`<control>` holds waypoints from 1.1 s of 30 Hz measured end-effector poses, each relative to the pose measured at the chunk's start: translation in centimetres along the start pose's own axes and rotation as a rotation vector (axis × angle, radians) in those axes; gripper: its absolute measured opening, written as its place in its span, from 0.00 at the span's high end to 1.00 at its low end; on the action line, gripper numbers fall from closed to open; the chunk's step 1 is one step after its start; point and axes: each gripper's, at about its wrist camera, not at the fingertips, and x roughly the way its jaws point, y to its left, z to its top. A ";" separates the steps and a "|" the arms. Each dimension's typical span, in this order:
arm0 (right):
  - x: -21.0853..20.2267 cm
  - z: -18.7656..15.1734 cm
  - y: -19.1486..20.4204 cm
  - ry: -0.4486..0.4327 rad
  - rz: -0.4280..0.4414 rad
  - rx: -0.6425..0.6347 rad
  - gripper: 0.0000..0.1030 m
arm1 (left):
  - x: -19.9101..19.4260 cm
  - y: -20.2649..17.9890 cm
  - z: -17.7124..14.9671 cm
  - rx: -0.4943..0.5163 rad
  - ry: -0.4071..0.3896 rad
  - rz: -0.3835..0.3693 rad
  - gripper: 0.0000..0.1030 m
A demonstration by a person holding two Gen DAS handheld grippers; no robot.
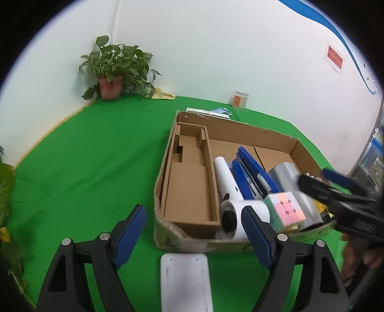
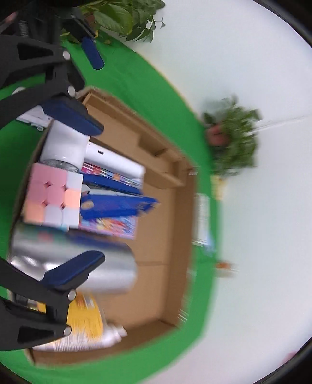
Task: Organize rigid objects
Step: 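Release the stapler and move the open right tool to the white device, then grasp the white rectangular device with the right tool and lift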
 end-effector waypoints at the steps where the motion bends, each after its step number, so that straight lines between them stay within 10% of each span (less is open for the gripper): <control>1: -1.6 -0.7 0.4 -0.048 -0.005 -0.033 0.03 | -0.1 0.1 -0.2 0.004 0.006 0.000 0.21; 6: -5.7 -4.9 1.3 -0.084 0.077 -0.084 0.01 | 1.1 1.5 -2.3 0.005 0.135 0.015 0.21; 13: -6.7 -12.2 2.0 0.122 0.323 -0.042 0.02 | 5.0 4.1 -6.8 -0.116 0.377 -0.050 0.25; 17: -7.9 -14.8 1.9 0.167 0.368 -0.039 0.04 | 5.4 2.0 -7.4 -0.102 0.385 -0.099 0.38; 33: -15.0 -21.6 -7.3 0.213 0.168 0.036 0.05 | 4.5 -14.5 -12.8 -0.234 0.601 -0.602 0.47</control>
